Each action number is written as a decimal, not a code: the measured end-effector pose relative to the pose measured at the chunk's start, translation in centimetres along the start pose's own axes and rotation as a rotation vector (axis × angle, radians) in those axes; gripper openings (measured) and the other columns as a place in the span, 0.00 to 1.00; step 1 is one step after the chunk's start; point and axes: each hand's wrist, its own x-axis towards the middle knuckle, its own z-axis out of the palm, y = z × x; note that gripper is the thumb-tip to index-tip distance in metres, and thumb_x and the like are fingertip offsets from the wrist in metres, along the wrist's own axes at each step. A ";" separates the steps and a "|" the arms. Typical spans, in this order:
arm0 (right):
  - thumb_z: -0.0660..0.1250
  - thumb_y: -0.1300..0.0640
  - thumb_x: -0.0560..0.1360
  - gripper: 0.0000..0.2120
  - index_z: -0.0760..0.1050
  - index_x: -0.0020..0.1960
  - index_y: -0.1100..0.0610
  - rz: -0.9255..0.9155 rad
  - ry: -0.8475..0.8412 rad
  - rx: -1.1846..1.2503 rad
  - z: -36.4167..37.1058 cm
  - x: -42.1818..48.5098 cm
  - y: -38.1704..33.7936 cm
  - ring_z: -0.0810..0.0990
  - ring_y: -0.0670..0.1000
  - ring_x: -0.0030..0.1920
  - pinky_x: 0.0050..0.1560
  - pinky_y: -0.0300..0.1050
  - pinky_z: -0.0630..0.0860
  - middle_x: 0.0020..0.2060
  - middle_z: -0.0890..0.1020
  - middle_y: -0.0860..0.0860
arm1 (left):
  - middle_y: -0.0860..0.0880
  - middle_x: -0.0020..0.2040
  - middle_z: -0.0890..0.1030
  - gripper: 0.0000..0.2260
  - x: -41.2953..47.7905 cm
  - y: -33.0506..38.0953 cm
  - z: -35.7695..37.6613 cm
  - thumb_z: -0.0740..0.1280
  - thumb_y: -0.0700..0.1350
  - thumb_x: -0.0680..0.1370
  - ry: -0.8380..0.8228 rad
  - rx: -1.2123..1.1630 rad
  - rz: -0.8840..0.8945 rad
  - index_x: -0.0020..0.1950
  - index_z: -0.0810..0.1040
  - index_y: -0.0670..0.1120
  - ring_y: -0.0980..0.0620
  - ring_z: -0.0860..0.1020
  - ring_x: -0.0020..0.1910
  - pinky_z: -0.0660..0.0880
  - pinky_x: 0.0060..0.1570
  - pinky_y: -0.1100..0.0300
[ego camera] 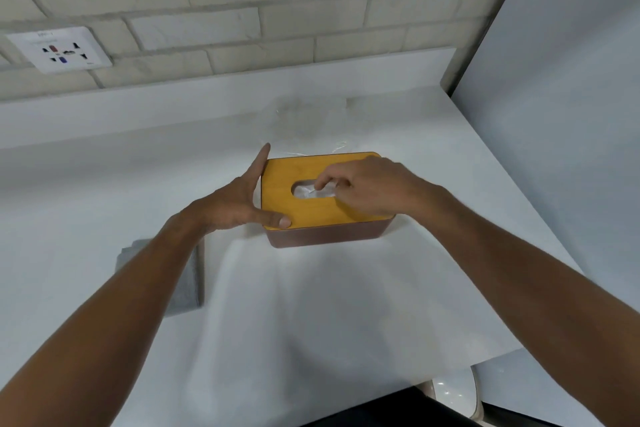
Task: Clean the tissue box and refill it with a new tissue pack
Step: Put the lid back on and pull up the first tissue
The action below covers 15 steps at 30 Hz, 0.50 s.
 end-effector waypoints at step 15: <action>0.49 0.44 0.71 0.29 0.64 0.72 0.39 0.070 -0.392 -0.326 0.7 4.5 -3.3 0.75 0.55 0.49 0.43 0.50 0.71 0.54 0.78 0.47 | 0.63 0.82 0.55 0.61 0.2 -0.6 -0.2 0.83 0.59 0.68 -0.021 0.071 -0.006 0.81 0.37 0.69 0.56 0.60 0.78 0.63 0.71 0.59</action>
